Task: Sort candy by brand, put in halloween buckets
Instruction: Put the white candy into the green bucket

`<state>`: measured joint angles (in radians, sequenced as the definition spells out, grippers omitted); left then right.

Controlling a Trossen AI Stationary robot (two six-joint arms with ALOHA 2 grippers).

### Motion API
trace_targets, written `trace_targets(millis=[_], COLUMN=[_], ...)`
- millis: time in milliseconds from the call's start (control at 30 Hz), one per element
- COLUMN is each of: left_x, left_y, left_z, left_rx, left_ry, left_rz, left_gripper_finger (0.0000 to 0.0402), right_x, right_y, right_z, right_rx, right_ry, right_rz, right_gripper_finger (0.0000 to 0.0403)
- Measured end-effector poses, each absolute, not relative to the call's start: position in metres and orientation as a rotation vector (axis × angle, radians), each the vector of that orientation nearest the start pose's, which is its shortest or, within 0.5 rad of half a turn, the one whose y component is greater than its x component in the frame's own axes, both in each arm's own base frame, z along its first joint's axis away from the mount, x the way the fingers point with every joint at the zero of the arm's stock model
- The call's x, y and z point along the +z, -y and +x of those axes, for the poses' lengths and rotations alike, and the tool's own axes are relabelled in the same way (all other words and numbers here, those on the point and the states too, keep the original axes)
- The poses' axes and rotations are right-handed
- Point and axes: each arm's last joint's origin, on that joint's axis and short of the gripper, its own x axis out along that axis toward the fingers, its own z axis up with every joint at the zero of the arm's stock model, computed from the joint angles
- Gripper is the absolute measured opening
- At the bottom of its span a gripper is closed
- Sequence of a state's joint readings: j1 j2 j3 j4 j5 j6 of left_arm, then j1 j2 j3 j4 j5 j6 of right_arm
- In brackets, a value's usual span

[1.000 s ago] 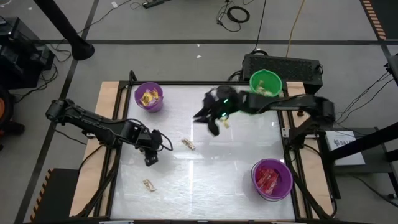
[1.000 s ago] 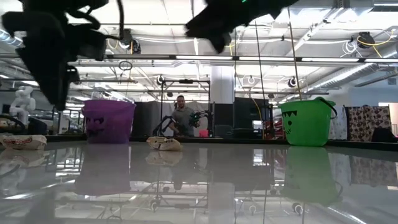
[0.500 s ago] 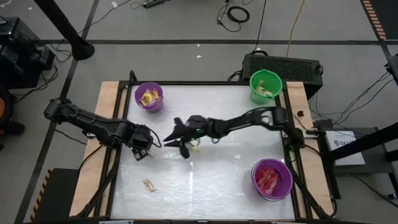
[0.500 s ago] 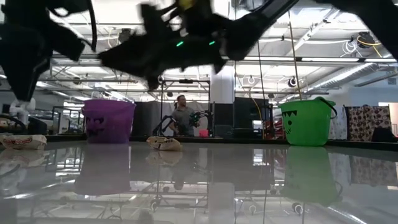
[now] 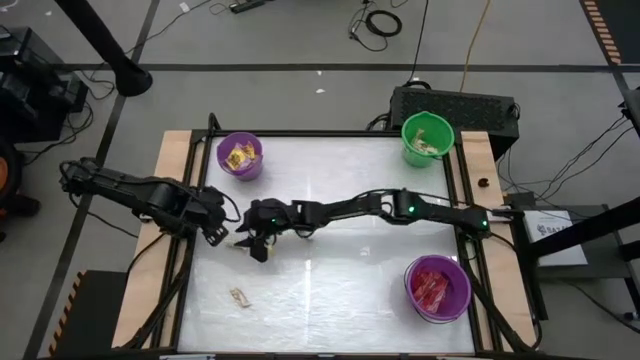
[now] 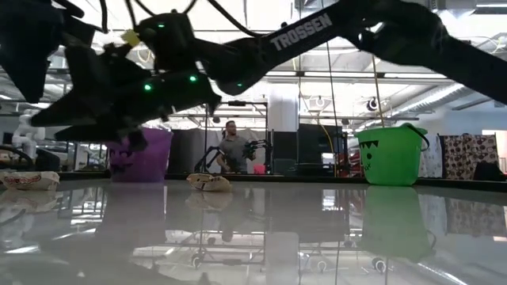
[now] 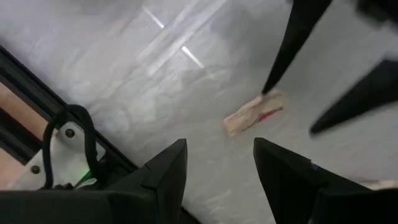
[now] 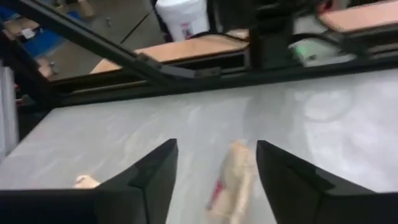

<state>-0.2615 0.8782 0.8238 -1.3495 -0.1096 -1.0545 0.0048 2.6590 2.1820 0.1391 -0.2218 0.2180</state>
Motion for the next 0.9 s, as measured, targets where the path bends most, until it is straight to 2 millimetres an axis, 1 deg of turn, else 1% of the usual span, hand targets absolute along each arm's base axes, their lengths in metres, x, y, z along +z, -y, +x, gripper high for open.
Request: trace_targets(millis=[100,167,267,333,500,667,833,900], left_x=[0.26,0.26,0.26,0.261,0.261,0.261,0.261,0.261], left_y=[0.026,0.026,0.026,0.026,0.025,0.025,0.025,0.025], left_z=[0.11,0.109,0.11,0.11,0.111,0.113,0.112,0.112], left_rx=[0.597,0.595,0.61,0.608,0.626,0.629,0.63,0.63], left_ry=[-1.249,-1.245,-1.237,-1.234,-1.21,-1.178,-1.181,-1.181], left_rz=[-0.638,-0.641,-0.662,-0.664,-0.646,-0.641,-0.64,-0.64], left_gripper_finger=[0.0191,0.0191,0.0191,0.0191,0.0191,0.0191,0.0191,0.0191], right_x=[0.132,0.124,0.113,0.11,0.106,0.106,0.099,0.093], right_y=[-0.016,-0.017,-0.017,-0.014,-0.009,-0.008,-0.019,-0.023], right_z=[0.599,0.602,0.601,0.599,0.597,0.597,0.597,0.597], right_rx=[0.212,0.187,0.092,0.073,0.059,0.053,0.078,0.079], right_ry=[-0.375,-0.399,-0.468,-0.503,-0.55,-0.554,-0.567,-0.572], right_rz=[0.264,0.264,0.293,0.307,0.311,0.349,0.361,0.353], right_gripper_finger=[0.0231,0.0242,0.0246,0.0245,0.0233,0.0209,0.0183,0.0169])
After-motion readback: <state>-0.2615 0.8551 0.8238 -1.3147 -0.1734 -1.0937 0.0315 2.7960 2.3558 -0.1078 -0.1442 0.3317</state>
